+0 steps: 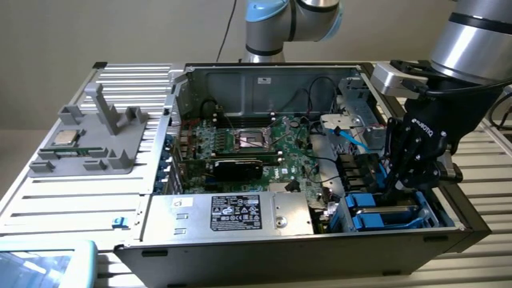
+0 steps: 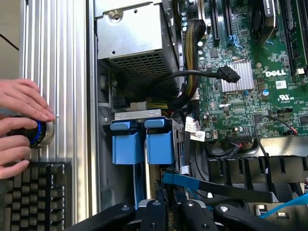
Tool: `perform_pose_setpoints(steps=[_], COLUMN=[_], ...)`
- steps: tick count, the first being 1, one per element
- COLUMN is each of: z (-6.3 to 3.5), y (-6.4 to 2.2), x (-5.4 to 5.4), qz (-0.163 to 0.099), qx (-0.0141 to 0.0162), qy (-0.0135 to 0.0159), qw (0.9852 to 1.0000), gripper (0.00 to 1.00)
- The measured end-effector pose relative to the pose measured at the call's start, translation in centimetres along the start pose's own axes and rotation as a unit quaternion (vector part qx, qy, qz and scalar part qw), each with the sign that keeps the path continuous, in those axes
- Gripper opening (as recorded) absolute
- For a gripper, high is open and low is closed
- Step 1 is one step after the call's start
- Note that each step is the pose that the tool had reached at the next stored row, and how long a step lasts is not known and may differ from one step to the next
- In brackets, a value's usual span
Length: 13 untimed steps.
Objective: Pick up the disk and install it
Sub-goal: 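Insert the first disk wire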
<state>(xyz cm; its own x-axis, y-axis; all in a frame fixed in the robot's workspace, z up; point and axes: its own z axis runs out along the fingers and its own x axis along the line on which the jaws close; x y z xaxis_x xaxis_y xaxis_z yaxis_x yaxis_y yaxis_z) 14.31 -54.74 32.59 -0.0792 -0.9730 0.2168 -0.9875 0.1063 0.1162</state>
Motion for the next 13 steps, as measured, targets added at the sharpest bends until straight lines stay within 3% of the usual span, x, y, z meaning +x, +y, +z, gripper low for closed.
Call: perform_pose_setpoints(steps=[3, 4, 13], z=[-0.22, -0.27, -0.49], y=[0.02, 0.03, 0.06], x=[0.04, 0.06, 0.11], qz=[0.000, 0.000, 0.001], qx=[0.0011, 0.0014, 0.0027], qy=[0.0000, -0.0001, -0.0002], qw=[1.0000, 1.0000, 1.0000], gripper=[0.18, 0.25, 0.25])
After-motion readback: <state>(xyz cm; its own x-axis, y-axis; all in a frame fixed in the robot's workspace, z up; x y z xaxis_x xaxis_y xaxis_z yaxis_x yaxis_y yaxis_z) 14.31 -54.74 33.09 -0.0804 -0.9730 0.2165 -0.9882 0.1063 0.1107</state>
